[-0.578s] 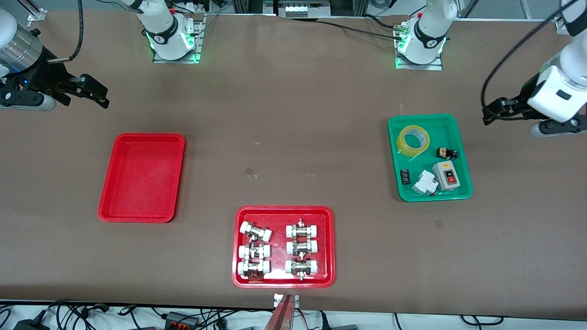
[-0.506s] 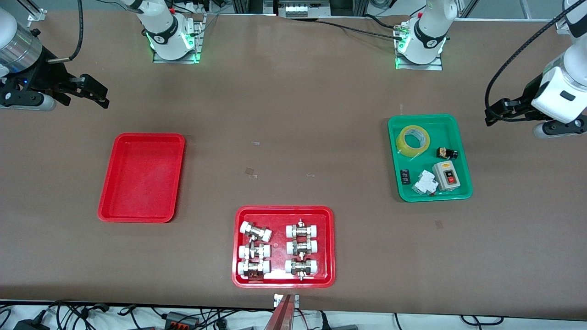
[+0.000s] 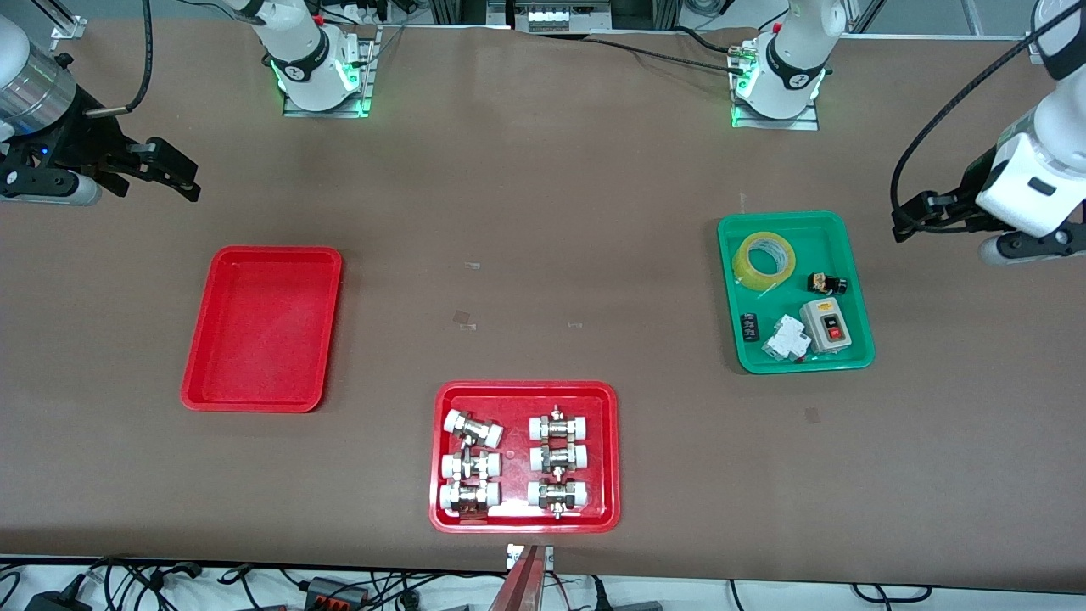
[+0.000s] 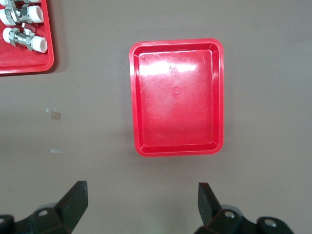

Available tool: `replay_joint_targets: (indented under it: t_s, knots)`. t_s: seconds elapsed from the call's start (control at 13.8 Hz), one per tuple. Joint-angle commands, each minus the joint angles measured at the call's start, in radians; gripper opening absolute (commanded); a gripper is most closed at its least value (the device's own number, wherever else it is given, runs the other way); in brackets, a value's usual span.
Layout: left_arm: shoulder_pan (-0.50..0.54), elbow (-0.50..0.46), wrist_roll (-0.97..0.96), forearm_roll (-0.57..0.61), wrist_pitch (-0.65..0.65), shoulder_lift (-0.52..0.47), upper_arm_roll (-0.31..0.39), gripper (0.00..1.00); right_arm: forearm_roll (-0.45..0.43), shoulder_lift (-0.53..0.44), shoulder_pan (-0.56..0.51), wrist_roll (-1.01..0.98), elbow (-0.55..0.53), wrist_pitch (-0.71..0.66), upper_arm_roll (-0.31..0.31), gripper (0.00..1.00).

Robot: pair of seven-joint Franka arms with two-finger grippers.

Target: Left arm passes tape to right arm into tray

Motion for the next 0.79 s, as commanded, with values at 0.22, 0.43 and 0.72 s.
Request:
replay_joint_targets:
  t_s: [0.22,0.43,0.72]
  knots:
    - [0.019,0.001,-0.002,-0.001,0.069,0.158,0.006,1.0,-0.007,0.006,0.0,0.006,0.014,-0.007,0.0,1.0]
    - [0.034,-0.007,-0.002,0.0,0.169,0.239,0.009,1.0,-0.007,0.006,0.0,0.009,0.013,-0.007,0.0,1.0]
    - [0.034,-0.023,-0.004,0.002,0.248,0.327,0.009,1.0,-0.007,0.006,0.0,0.009,0.01,-0.007,0.0,1.0]
